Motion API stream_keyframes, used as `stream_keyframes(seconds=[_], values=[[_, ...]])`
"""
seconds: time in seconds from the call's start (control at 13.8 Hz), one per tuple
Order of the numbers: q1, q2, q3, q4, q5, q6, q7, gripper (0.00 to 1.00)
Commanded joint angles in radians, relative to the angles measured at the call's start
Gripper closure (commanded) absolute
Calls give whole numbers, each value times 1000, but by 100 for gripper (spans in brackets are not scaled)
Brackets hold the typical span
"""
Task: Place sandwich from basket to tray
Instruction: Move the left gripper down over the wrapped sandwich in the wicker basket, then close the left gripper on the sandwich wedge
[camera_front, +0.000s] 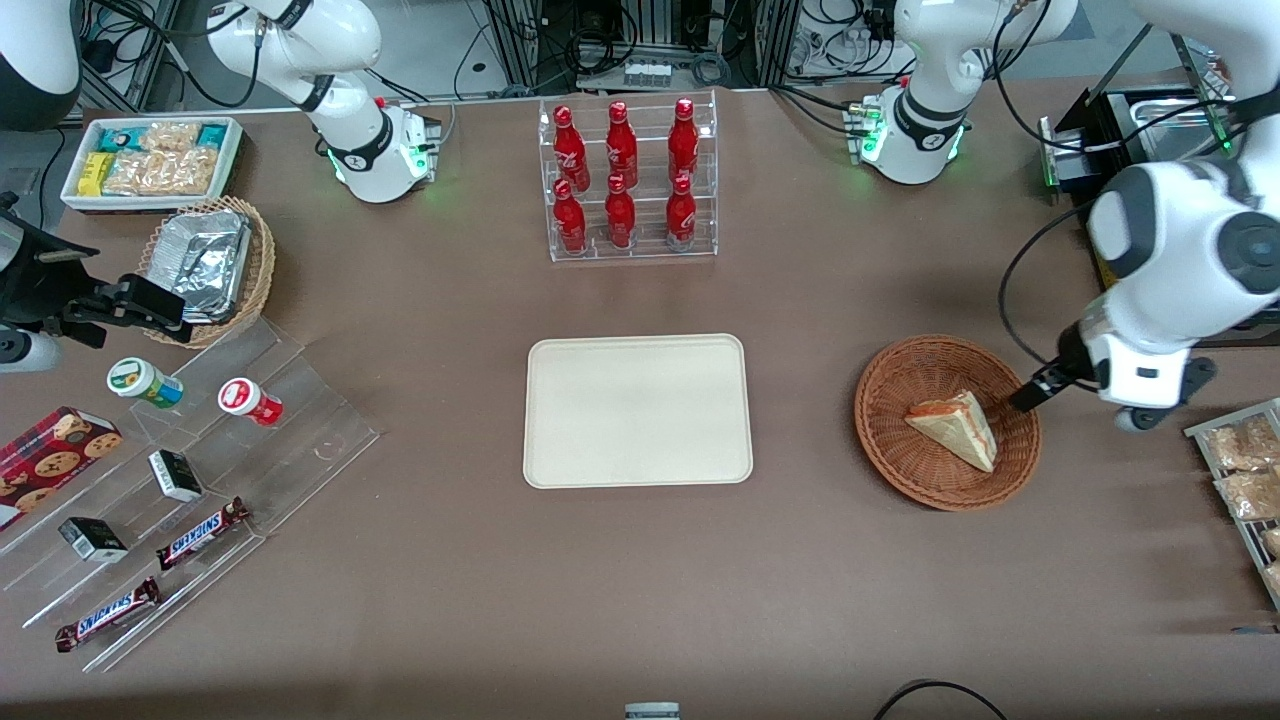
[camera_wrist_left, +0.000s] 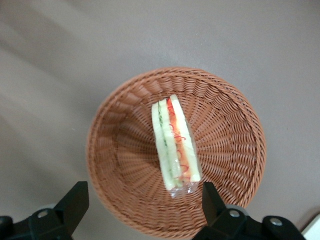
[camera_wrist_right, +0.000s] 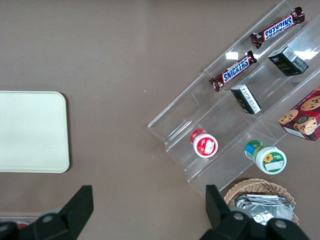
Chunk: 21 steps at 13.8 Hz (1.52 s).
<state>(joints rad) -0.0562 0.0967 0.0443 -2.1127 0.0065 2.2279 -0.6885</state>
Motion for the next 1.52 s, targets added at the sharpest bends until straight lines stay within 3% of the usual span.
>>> stream_keyframes(seconds=[0.0,0.87,0.94,1.01,1.16,1.23,1.45], values=[[-42,30,9,-88,15,158,-144,0],[-63,175,13,-108,15,266,-244,0],[-63,181,13,-105,15,271,-256,6],[-63,182,13,-102,15,274,-276,27],[-63,184,11,-79,15,265,-301,89],[-63,184,9,-64,15,260,-299,100],[-96,164,8,12,17,115,-283,100]])
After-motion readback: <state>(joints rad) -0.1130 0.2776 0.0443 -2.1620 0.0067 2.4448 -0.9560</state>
